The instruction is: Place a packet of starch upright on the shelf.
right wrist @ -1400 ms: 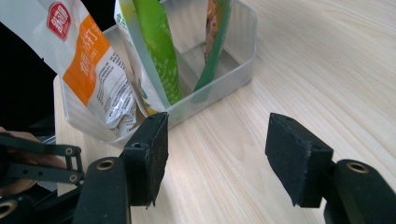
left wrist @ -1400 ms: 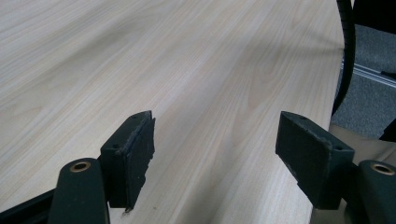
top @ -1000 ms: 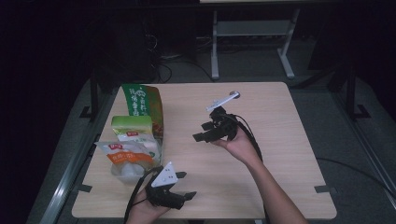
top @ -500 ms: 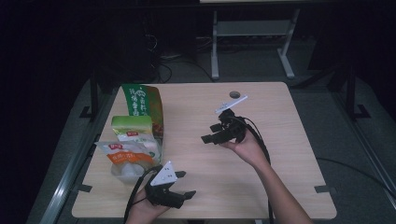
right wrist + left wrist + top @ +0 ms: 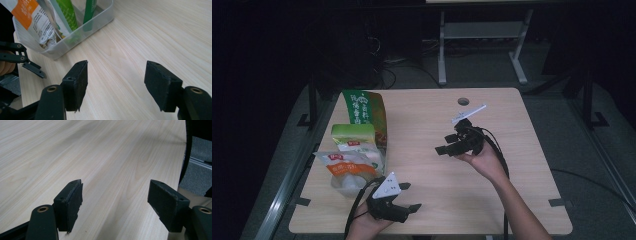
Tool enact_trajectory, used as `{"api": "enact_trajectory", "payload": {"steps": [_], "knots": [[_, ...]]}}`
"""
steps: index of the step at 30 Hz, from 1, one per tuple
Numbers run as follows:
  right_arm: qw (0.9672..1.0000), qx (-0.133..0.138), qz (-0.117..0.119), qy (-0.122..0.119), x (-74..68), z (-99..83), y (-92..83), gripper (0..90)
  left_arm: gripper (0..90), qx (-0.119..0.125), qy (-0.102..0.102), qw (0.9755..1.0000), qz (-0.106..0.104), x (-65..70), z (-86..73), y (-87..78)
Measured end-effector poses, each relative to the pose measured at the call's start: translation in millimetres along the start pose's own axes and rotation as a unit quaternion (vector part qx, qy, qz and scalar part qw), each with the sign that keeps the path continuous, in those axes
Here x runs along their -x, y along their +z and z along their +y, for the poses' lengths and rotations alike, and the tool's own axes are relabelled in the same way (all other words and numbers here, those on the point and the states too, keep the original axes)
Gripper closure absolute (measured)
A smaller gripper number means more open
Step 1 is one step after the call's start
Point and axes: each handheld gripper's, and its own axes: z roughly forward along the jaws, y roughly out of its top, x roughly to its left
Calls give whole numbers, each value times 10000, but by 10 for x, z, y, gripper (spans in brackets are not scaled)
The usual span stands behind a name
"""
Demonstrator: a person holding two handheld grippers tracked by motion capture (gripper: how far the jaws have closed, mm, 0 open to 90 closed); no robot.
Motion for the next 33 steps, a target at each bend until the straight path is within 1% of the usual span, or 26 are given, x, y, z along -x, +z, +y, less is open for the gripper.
{"api": "enact_trajectory", "payload": {"steps": [2,4,8,10,13,15,17,20,21,23,29,33], "knots": [[10000,-19,-39,-3,7,-17,-24,344,275,-5,2,10000,2,-3,0,-3],[10000,22,-67,7,13,-41,-48,345,275,-24,33,10000,23,-8,2,-9],[9999,44,-93,48,47,-117,-86,345,275,-8,4,10000,20,-5,4,-12],[9998,28,-111,166,57,-153,-110,344,275,-11,24,10000,22,-9,5,-12],[9998,63,-127,166,92,-213,-140,343,275,-14,23,10000,29,-7,5,-11],[9997,7,-155,200,104,-241,-160,339,275,-17,7,10000,29,-9,6,-10],[9996,58,-163,224,115,-274,-182,340,275,-12,1,10000,28,-9,6,-8],[9995,40,-199,225,128,-317,-210,340,275,-7,8,10000,38,-11,6,-12],[9995,57,-184,260,130,-336,-217,340,275,-20,21,10000,44,-16,5,-15],[9994,57,-221,257,142,-377,-237,339,275,9,-3,10000,44,-17,5,-15],[9990,97,-225,362,176,-499,-290,337,275,34,-51,10000,42,-13,6,-19],[9989,111,-267,376,198,-577,-321,338,275,46,-42,10000,53,-17,5,-18]]}}
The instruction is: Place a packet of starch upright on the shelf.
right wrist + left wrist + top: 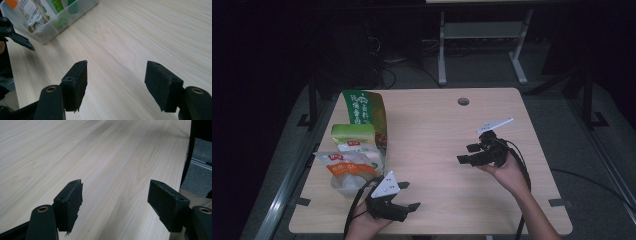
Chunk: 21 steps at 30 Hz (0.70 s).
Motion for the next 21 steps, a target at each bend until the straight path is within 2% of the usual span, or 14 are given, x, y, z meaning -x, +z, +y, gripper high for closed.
{"api": "enact_trajectory", "payload": {"steps": [21], "knots": [[9994,36,-126,312,134,-461,-192,334,275,-18,9,10000,25,-22,-5,-9]]}}
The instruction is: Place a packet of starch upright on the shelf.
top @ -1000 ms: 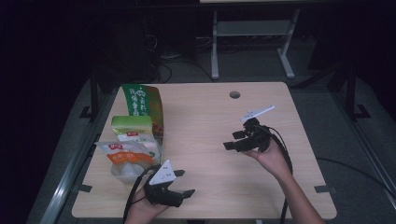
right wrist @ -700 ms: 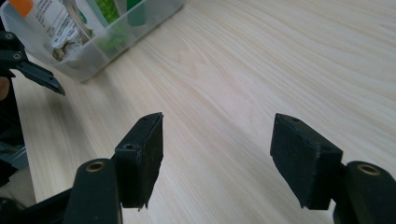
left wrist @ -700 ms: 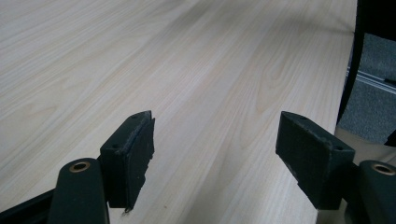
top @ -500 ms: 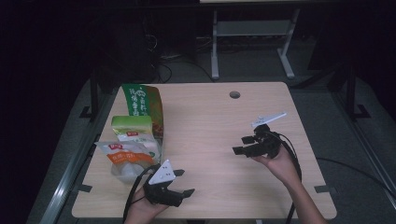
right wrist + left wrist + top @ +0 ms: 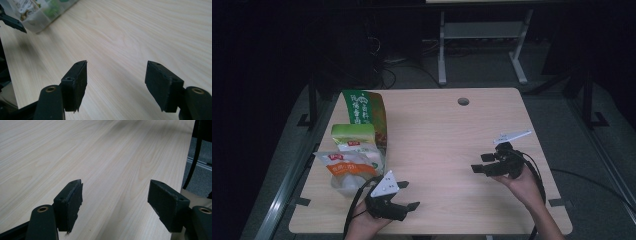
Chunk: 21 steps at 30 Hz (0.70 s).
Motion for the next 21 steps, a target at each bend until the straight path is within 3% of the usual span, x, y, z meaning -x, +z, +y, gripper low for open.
{"api": "enact_trajectory", "payload": {"steps": [21], "knots": [[9998,93,-75,169,46,-403,-121,331,275,-32,-26,10000,26,-19,-10,-20]]}}
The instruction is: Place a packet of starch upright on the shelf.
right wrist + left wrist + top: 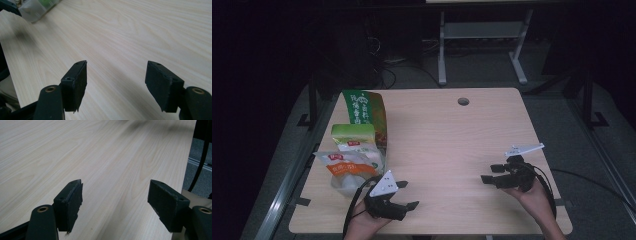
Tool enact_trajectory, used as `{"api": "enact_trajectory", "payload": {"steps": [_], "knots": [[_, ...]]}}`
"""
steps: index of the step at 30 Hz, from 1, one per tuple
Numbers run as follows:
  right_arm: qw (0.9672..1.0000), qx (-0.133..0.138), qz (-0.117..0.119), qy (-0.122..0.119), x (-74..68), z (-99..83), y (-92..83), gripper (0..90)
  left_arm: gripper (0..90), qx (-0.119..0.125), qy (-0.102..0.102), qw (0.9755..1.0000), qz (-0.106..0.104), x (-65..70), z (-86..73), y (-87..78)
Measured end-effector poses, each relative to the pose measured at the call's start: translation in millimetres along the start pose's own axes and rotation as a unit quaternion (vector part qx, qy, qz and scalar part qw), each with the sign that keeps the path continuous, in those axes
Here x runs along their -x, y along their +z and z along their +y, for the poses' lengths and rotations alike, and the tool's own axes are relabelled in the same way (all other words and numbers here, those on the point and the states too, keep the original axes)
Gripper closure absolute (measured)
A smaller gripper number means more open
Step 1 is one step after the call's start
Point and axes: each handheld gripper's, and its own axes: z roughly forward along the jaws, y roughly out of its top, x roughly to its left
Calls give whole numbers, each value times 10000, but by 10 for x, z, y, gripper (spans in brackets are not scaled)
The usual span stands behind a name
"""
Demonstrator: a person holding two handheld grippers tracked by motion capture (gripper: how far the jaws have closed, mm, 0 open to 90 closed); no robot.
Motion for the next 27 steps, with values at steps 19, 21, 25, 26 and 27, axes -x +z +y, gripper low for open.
{"api": "enact_trajectory", "payload": {"steps": [19,21,25,26,27], "knots": [[9998,207,-51,0,-100,-308,-141,312,275,1,-19,10000,-1,-12,-11,-14],[9996,259,-84,-10,-122,-334,-159,307,274,9,-40,10000,-5,-12,-13,-17],[9994,306,-159,-75,-170,-395,-160,295,271,14,-37,10000,-12,-19,-12,-19],[9994,289,-183,-112,-180,-400,-158,292,268,8,-35,10000,-15,-16,-12,-19],[9992,294,-225,-129,-199,-405,-157,291,268,17,-19,10000,-20,-9,-11,-16]]}}
